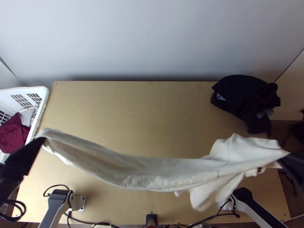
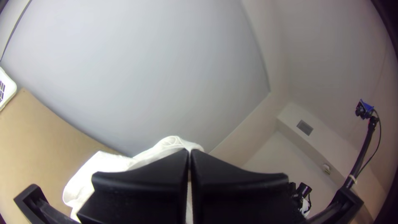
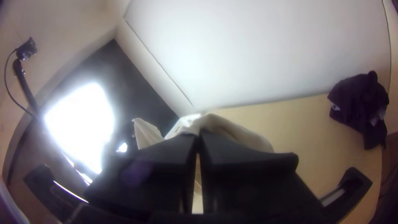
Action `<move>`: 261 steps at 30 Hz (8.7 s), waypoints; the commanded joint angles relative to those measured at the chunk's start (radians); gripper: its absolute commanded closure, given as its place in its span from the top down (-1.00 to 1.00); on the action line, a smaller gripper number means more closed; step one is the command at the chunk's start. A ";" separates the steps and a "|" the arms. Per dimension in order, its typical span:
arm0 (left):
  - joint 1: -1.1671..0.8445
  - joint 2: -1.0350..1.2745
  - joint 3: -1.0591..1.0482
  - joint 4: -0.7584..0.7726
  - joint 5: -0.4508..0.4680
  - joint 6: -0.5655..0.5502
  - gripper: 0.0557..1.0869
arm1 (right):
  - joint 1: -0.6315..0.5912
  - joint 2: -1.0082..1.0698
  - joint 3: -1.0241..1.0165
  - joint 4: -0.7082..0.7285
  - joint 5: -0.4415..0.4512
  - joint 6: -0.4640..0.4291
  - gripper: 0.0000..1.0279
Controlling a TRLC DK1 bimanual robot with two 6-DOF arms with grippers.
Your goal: Fold the t-shirt
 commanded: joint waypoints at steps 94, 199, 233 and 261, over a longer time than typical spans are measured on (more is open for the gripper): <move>0.058 0.883 -0.589 0.243 -0.028 0.723 0.73 | -0.182 0.452 -1.108 1.016 -0.001 -0.271 -0.95; 0.135 0.005 0.003 -0.128 -0.127 0.238 -0.92 | 0.063 -0.169 -0.265 0.083 0.218 -0.182 -0.95; 0.119 1.011 -0.469 0.516 -0.176 0.533 -0.92 | -0.113 0.789 -0.980 1.212 0.129 -0.520 -0.95; 0.135 1.114 -0.363 0.646 -0.338 0.493 -0.92 | -0.135 1.322 -0.383 1.182 0.238 -0.526 0.77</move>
